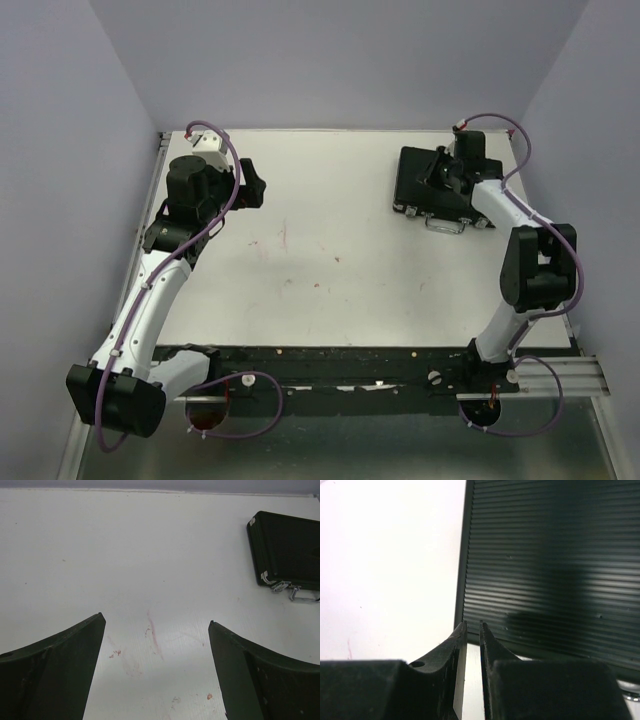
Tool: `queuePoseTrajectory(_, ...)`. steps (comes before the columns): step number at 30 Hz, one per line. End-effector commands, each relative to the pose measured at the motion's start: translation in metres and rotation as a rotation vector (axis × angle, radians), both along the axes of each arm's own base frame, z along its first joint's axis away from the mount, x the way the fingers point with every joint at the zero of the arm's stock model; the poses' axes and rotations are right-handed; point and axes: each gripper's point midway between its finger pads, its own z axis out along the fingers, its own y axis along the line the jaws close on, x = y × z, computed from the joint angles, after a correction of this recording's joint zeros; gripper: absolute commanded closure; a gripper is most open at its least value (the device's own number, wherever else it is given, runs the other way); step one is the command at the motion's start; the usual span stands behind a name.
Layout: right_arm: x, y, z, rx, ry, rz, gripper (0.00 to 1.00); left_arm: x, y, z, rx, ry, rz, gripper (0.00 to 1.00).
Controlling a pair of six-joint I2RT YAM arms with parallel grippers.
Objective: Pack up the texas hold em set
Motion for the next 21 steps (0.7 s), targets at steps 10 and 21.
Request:
queuePoseTrajectory(10, -0.003, 0.006, -0.059, 0.011, 0.134, 0.026, 0.77, 0.001, 0.005, 0.006, 0.005, -0.025, 0.019, 0.01)
queuePoseTrajectory(21, 0.0, -0.004, -0.038, -0.036, 0.099, 0.005, 0.73, 0.002, 0.005, 0.004, 0.008, -0.019, 0.021, 0.01)
